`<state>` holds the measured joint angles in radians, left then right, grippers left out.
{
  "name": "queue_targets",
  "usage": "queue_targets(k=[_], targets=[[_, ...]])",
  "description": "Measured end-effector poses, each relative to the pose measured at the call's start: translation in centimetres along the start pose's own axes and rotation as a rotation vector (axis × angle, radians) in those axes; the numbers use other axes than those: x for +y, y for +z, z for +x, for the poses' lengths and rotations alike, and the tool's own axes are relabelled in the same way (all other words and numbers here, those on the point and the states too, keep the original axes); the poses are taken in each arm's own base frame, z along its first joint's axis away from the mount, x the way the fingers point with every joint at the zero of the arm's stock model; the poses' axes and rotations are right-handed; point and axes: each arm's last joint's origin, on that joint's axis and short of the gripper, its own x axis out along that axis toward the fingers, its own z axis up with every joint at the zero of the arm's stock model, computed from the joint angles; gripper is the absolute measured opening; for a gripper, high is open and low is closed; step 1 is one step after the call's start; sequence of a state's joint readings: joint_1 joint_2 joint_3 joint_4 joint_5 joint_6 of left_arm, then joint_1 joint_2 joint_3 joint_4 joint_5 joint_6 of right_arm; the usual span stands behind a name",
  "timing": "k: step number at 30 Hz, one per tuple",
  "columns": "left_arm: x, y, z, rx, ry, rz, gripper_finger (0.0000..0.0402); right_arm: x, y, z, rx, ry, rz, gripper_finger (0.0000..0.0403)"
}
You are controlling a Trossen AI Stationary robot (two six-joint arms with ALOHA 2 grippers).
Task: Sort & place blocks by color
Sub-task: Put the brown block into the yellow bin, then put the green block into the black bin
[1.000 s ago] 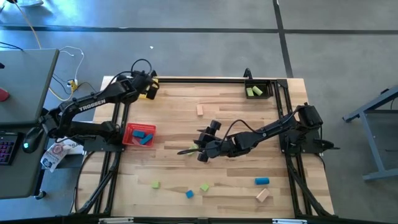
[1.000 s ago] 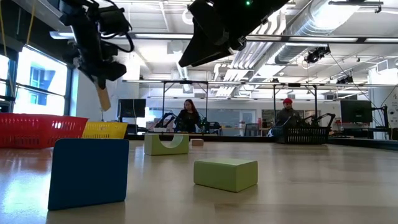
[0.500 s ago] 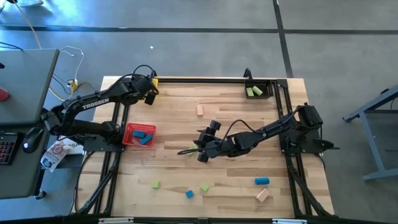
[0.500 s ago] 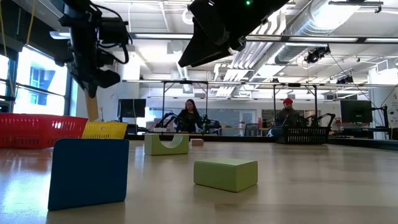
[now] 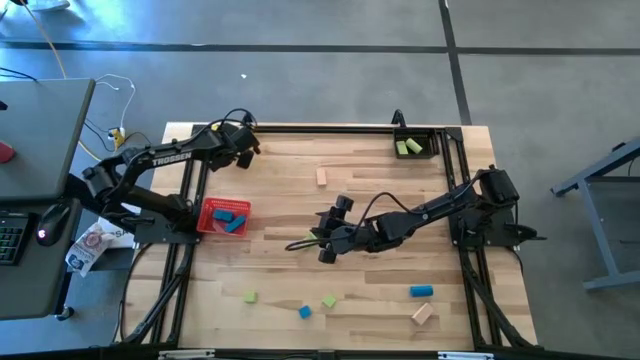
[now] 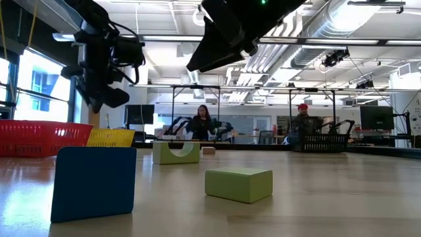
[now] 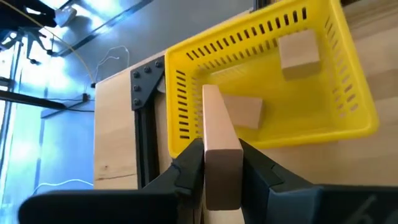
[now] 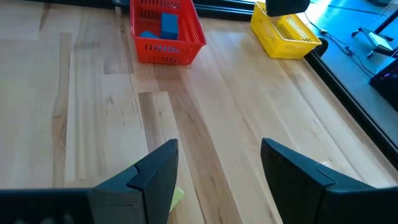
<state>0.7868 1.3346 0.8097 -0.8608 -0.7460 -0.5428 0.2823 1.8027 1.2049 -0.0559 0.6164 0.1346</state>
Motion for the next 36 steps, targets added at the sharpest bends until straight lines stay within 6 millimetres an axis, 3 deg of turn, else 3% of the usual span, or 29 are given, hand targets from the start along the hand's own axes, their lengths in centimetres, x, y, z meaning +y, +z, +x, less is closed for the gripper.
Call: queue_targets(k=[12,23,29,36], targets=[[-0.5,1.0,0.0,-0.077,-0.046,-0.054,0.0106,0.1,-0.2,0.0,0.02,0.024,0.015,0.0215],[-0.8,1.4,-0.1,-0.105,-0.086,0.009,0.0135,0.0,-0.3,0.0,0.031,0.022,0.03,0.0215],[-0.7,1.5,-0.9,-0.092,-0.271,0.053,0.0132,0.1,-0.3,0.0,0.038,0.056,0.027,0.0215],[0.0,0.9,-4.1,-0.123,-0.583,0.088,0.0132,0.5,-0.5,0.0,0.075,0.274,-0.014,0.0215]])
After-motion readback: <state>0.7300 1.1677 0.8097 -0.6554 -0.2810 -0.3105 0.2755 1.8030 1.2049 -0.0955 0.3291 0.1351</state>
